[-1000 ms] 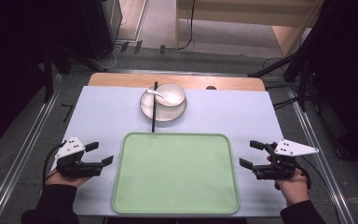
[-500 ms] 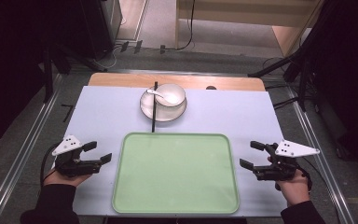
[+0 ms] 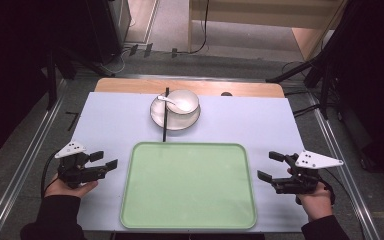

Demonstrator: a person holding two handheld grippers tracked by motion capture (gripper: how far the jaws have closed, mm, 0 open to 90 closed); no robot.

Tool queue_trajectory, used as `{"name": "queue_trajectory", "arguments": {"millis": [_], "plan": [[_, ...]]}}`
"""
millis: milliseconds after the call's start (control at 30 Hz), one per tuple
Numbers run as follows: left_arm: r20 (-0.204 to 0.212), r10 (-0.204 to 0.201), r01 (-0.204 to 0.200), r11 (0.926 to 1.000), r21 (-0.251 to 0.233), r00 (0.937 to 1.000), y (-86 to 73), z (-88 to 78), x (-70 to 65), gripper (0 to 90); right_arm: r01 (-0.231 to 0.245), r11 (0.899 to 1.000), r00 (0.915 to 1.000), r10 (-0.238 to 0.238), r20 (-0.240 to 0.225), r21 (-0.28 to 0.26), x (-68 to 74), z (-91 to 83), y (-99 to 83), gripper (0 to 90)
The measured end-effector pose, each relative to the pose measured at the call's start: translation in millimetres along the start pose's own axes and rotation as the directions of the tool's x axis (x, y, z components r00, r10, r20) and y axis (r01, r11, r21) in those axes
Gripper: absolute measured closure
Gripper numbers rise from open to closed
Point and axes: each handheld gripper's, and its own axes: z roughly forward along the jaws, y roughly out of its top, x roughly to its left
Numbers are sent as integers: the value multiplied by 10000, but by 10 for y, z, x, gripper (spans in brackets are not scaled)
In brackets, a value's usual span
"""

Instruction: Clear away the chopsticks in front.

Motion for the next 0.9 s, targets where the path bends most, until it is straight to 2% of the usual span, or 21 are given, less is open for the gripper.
{"name": "queue_trajectory", "arguments": {"millis": [67,167,233,300,467,533,600,733,833,867,900], "plan": [[116,-120,119,9998,140,9999,21,22,3,341,-4,10000,10000,4,4,13,0,0,-1,190],[337,-841,830,9960,325,9959,55,59,21,334,-9,10000,10000,9,35,1,-2,-2,0,190],[444,-1079,1062,9936,379,9932,70,81,30,327,-7,10000,10000,8,56,-23,-2,1,3,190],[403,-1347,1319,9891,662,9901,93,117,41,259,16,10000,10000,-16,19,31,3,10,0,190],[354,-1271,1242,9894,757,9913,147,159,11,251,-17,10000,10000,17,82,85,1,4,-7,190],[479,-1409,1358,9859,975,9889,204,187,14,247,-17,10000,10000,18,67,-40,-5,12,7,190],[470,-1403,1349,9854,1042,9890,227,194,12,247,-26,10000,10000,26,66,18,-9,16,6,190],[537,-1237,1162,9853,1252,9909,350,236,-17,229,-54,10000,9999,53,160,51,-27,13,-2,190],[349,-1149,1094,9851,1327,9928,399,263,-25,227,-56,9999,9998,55,200,89,-26,19,-4,191],[-117,-1045,1051,9836,1467,9945,443,299,-20,234,-29,9998,9997,24,244,202,-25,24,-19,191],[-117,-1045,1051,9836,1467,9945,443,299,-20,250,-29,9998,9997,24,244,202,-25,24,-19,191]]}}
